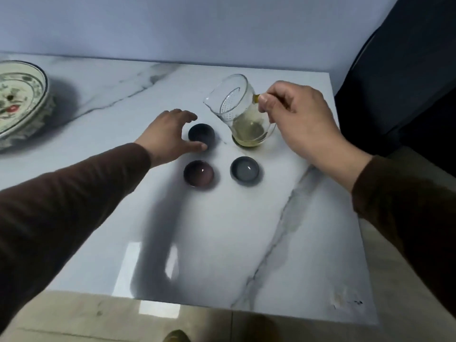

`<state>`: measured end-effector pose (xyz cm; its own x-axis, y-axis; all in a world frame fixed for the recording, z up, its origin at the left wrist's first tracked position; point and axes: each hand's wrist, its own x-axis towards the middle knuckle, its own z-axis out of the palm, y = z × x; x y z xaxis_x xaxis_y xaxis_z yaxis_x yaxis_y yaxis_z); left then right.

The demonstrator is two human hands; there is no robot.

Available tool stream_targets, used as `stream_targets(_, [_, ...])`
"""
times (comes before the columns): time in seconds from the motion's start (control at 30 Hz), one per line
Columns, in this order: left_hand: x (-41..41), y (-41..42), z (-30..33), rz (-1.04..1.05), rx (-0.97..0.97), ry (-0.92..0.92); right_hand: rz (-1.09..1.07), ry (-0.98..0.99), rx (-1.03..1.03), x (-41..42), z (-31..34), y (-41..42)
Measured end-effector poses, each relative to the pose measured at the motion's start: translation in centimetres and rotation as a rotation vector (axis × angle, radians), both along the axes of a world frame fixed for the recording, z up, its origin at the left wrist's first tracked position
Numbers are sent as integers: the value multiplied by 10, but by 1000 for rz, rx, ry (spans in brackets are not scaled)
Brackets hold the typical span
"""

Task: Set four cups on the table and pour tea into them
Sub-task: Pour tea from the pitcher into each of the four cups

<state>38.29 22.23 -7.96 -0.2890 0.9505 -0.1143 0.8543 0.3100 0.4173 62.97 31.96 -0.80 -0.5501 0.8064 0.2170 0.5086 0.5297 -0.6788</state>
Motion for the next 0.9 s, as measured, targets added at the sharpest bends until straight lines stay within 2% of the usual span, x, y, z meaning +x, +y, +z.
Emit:
stream_targets(0.23, [-7, 3, -31, -30, 118, -50, 44, -39, 150, -16, -19, 12])
stream_targets(0.37, [-13, 4, -40, 2, 169, -149, 48, -69, 216, -20, -20, 12])
stream_targets(0.67, [-17, 6, -47, 72, 189, -365, 93, -238, 323, -30, -2, 8])
stream_targets(0.9, [-6, 8, -48, 83, 211, -389, 98, -360, 401, -37, 6, 11])
